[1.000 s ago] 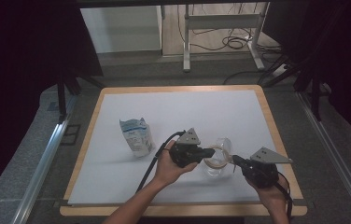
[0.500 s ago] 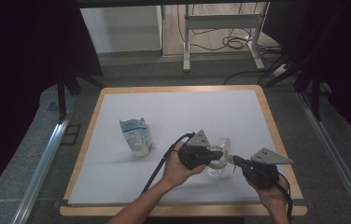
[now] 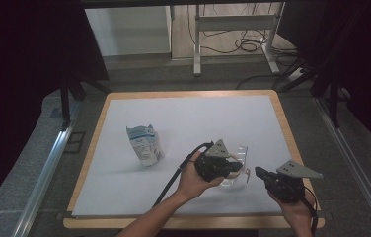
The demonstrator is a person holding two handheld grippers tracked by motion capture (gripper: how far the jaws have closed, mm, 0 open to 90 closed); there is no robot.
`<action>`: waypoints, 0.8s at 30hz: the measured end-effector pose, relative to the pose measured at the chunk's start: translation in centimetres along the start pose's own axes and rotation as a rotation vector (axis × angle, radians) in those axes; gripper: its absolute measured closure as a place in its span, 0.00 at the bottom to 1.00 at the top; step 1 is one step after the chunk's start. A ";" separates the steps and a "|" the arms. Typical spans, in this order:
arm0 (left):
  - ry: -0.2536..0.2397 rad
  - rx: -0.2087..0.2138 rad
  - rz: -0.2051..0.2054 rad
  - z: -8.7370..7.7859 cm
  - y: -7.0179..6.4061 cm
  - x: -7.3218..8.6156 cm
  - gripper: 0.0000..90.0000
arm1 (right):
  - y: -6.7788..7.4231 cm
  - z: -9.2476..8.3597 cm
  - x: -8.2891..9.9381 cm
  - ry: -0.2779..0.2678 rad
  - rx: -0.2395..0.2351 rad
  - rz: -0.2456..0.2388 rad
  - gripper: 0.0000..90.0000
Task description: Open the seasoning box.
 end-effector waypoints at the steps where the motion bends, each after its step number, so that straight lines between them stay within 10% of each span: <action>1: 0.006 0.002 0.006 0.1 -0.1 0.0 1.00 | -0.2 -0.1 0.1 -0.001 0.004 0.006 0.99; 14: 0.024 -0.005 0.046 0.8 -1.1 -0.6 0.98 | -1.1 -1.0 0.4 -0.010 0.024 0.025 0.99; 24: -0.012 -0.044 0.032 -2.7 0.0 0.1 0.82 | -0.4 -1.6 1.3 -0.014 0.003 0.016 0.90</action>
Point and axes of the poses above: each handheld gripper's, and its own axes: z roughly forward along the jaws, x roughly out of its underside, y roughly to its left, the point moved 8 cm from there along z, roughly forward along the jaws, and after that the axes turned 3 degrees about -y, right-handed, at the moved point
